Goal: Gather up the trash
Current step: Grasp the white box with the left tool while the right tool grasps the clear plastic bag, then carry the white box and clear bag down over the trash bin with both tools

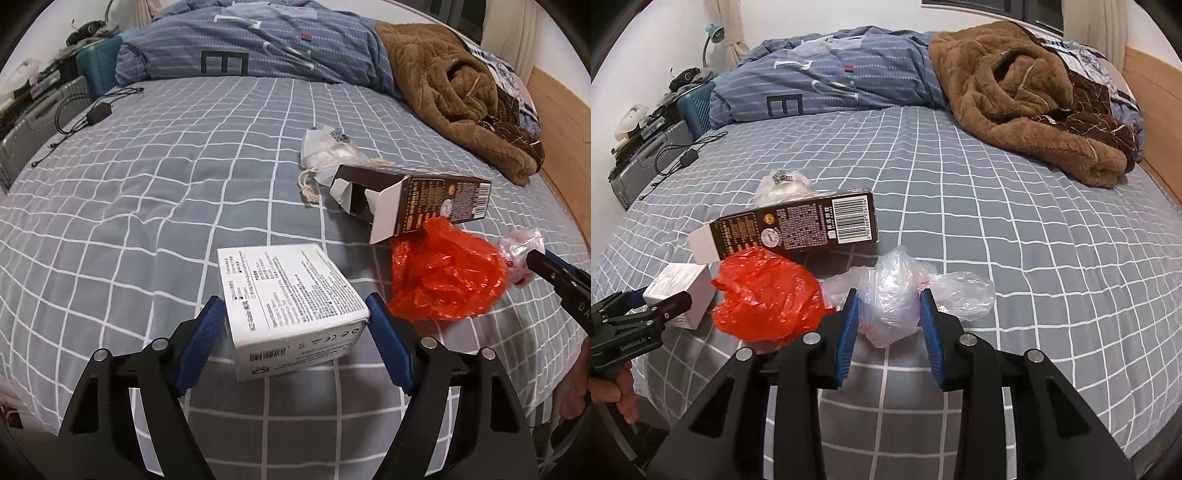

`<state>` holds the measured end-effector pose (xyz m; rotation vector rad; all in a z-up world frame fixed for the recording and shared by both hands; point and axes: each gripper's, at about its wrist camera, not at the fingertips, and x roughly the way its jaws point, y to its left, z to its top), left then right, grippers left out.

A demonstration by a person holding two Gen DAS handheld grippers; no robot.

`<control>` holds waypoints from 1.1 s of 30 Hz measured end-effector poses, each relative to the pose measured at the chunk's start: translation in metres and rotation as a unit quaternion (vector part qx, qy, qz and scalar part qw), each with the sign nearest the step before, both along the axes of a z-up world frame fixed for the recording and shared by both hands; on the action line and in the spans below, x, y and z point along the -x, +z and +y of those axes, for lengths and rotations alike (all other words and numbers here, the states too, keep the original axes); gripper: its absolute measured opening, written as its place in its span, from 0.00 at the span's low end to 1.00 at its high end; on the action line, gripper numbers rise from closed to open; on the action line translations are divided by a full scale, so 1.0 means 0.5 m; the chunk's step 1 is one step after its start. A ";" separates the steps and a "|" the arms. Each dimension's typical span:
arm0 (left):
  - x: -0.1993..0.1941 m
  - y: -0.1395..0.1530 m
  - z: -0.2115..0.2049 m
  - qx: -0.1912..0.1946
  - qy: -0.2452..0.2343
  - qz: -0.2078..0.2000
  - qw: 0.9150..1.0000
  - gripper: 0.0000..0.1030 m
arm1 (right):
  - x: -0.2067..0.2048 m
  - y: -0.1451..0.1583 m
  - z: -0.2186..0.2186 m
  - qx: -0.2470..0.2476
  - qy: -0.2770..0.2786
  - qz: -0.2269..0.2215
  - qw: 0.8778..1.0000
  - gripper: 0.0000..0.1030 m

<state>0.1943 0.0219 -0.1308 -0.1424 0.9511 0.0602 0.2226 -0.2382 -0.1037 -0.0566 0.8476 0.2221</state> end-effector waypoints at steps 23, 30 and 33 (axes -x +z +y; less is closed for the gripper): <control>0.131 0.142 -0.028 0.002 -0.017 -0.044 0.999 0.73 | 0.143 0.119 0.002 -0.009 0.004 -0.037 0.999 0.31; 0.180 0.175 -0.039 0.009 -0.024 -0.051 0.998 0.73 | 0.214 0.148 -0.002 -0.018 0.001 -0.049 0.999 0.31; 0.200 0.186 -0.044 0.011 -0.027 -0.055 0.998 0.73 | 0.239 0.157 -0.005 -0.025 0.000 -0.049 0.998 0.31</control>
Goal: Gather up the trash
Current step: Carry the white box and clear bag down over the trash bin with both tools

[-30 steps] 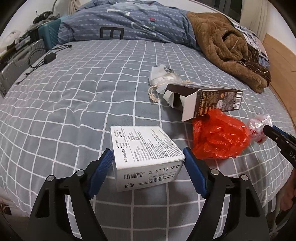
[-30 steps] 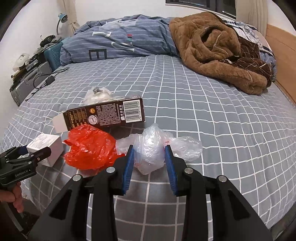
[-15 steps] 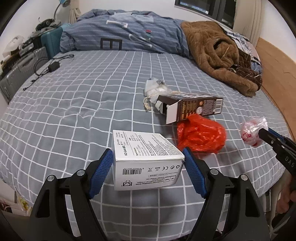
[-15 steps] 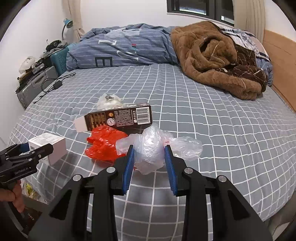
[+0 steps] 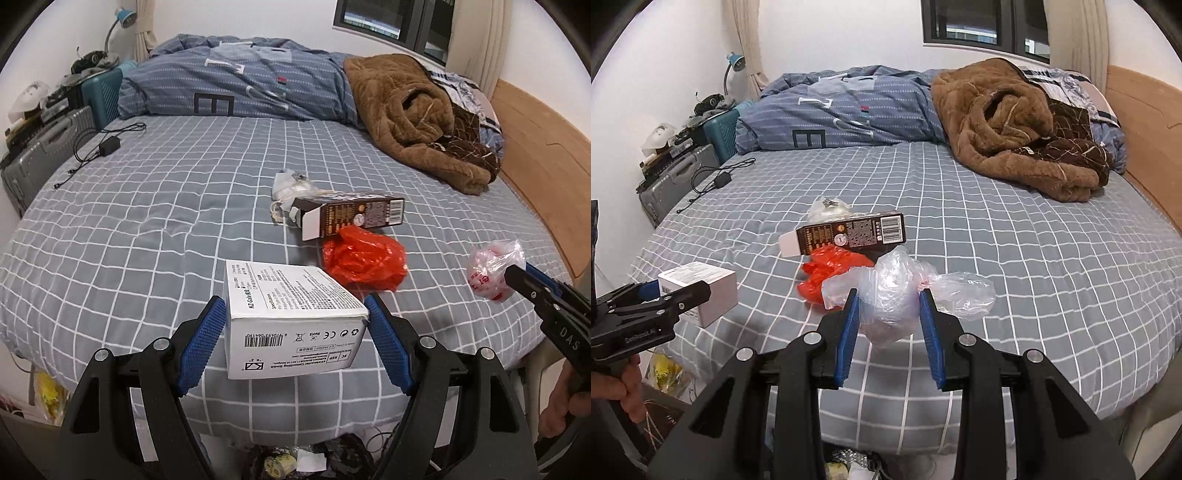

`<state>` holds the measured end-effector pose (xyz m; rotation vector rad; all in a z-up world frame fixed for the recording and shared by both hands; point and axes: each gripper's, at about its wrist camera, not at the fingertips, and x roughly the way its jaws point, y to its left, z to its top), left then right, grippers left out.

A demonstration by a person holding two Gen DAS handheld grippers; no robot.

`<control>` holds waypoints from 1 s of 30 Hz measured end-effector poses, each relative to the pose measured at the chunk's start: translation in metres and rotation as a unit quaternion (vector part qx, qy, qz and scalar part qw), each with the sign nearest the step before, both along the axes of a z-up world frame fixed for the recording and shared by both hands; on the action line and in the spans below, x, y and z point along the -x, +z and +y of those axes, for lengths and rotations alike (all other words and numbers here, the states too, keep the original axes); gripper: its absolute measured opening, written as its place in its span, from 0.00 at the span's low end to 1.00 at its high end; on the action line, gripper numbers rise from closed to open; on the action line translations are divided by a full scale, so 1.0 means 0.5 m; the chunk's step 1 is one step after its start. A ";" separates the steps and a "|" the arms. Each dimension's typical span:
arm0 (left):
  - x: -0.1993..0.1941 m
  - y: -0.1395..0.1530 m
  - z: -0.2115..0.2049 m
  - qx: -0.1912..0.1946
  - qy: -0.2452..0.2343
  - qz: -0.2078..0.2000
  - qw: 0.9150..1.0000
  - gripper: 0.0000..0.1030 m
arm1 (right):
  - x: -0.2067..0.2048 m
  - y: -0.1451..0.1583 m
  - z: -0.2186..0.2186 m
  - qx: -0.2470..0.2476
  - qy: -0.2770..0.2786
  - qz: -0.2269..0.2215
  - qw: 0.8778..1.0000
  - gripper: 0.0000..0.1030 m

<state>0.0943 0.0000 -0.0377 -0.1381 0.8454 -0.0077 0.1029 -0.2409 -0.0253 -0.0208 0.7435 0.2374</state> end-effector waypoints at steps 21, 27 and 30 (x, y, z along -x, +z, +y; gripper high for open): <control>0.144 0.061 -0.036 0.014 -0.016 -0.020 1.000 0.73 | 0.153 0.055 0.003 -0.013 0.012 -0.021 1.000 0.31; 0.186 0.067 -0.042 0.021 -0.019 -0.023 0.999 0.73 | 0.198 0.051 0.004 -0.020 0.012 -0.018 1.000 0.31; 0.208 0.063 -0.042 0.029 -0.019 -0.026 0.999 0.73 | 0.217 0.044 0.005 -0.020 0.012 -0.015 1.000 0.30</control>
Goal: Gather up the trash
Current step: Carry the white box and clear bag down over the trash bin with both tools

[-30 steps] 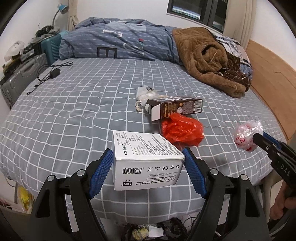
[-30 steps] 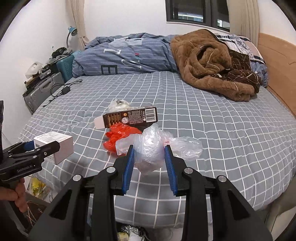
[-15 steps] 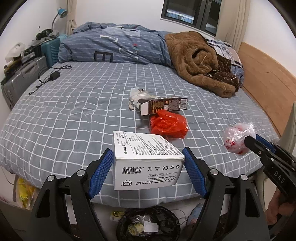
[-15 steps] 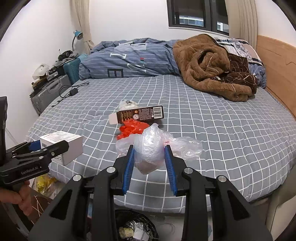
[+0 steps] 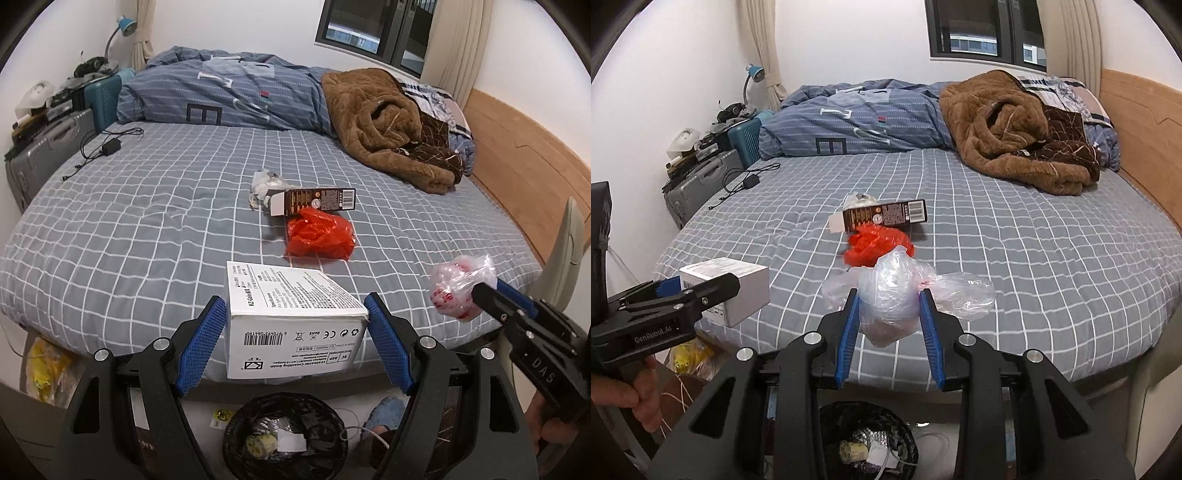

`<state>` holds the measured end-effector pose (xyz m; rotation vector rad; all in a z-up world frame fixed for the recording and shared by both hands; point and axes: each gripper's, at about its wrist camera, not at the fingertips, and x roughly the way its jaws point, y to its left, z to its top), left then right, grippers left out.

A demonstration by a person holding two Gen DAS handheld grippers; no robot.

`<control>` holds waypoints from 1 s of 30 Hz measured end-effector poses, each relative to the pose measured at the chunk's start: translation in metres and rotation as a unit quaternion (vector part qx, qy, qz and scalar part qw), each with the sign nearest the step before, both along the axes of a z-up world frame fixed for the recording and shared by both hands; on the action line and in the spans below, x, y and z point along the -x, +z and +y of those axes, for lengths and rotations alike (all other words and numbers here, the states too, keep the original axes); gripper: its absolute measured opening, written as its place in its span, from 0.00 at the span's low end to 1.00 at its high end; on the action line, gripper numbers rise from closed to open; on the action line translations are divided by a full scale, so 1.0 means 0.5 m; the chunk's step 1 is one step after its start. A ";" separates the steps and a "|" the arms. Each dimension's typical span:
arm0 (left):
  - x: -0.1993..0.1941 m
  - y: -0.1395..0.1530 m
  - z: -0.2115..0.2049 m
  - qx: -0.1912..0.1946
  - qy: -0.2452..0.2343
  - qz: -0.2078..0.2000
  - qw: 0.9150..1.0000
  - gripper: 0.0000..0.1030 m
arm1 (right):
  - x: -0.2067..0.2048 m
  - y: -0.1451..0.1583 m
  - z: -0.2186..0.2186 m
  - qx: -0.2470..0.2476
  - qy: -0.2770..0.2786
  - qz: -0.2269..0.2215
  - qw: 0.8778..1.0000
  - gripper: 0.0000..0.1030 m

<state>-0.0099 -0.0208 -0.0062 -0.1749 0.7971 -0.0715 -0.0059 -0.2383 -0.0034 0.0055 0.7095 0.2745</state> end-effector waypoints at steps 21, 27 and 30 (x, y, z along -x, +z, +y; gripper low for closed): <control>0.111 -0.051 -0.022 0.017 -0.021 0.013 1.000 0.73 | 0.103 -0.068 0.028 0.011 0.021 0.029 0.999 0.31; 0.133 -0.080 -0.029 0.018 -0.027 0.024 0.999 0.73 | 0.124 -0.098 0.034 0.014 0.023 0.044 0.999 0.31; 0.142 -0.104 -0.030 0.017 -0.030 0.034 0.999 0.73 | 0.131 -0.117 0.039 0.018 0.027 0.053 0.998 0.31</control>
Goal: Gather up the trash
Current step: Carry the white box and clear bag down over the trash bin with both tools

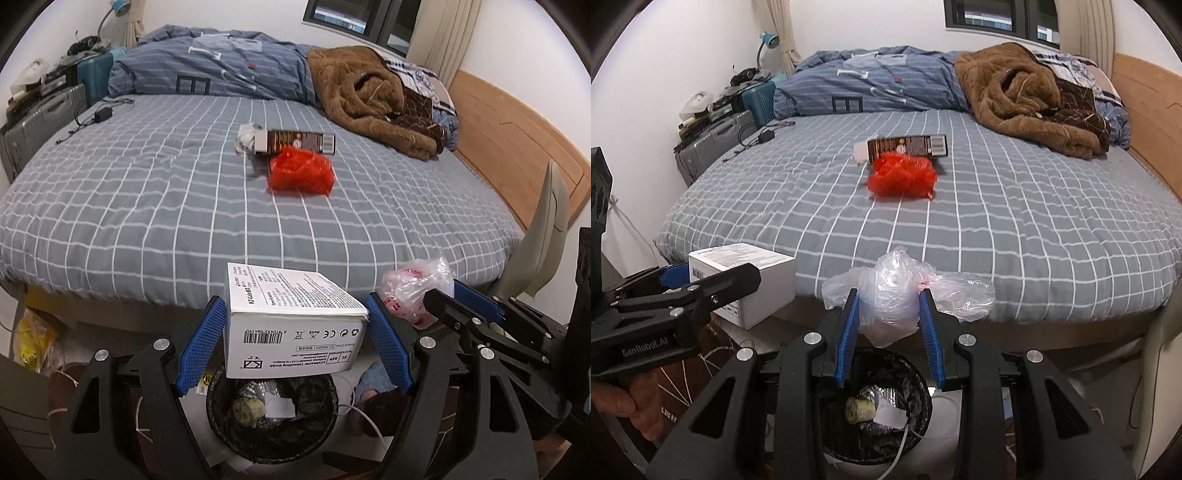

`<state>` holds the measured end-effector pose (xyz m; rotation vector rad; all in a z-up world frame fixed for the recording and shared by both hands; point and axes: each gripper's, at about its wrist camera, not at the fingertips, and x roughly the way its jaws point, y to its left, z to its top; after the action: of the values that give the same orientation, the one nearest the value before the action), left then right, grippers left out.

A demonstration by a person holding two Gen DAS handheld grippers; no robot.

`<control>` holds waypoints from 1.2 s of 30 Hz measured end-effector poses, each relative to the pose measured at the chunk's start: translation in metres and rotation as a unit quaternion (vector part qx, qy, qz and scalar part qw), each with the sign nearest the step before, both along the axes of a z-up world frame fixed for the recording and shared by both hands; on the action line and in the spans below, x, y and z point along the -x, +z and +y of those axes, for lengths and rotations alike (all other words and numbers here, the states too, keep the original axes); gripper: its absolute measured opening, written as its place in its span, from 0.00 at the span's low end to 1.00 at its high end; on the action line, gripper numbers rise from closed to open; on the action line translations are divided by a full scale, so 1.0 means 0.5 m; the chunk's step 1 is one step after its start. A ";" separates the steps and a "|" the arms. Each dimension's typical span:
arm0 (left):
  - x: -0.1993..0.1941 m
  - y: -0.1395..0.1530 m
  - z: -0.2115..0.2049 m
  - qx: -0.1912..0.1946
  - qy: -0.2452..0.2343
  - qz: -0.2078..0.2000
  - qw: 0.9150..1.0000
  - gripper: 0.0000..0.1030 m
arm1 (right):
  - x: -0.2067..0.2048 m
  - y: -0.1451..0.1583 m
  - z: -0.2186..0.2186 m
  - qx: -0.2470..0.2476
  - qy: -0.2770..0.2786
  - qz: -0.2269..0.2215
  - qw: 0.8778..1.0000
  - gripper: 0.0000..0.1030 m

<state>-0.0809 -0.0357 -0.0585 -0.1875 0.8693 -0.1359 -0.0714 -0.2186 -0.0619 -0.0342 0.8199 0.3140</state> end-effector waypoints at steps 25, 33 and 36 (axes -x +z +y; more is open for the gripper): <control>0.000 -0.215 0.035 0.005 0.008 0.082 0.997 0.73 | 0.001 -0.196 0.047 0.026 0.021 0.098 0.995 0.31; -0.020 -0.265 0.058 0.004 0.016 0.105 0.994 0.73 | -0.027 -0.268 0.068 0.031 0.030 0.140 0.989 0.31; -0.019 -0.267 0.074 0.002 0.024 0.106 0.994 0.73 | -0.032 -0.286 0.082 0.030 0.035 0.150 0.988 0.31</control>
<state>-0.0714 0.0011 -0.1919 -0.2294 1.0758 -0.0731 -0.0555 -0.1778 -0.2048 -0.0733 1.1277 0.3672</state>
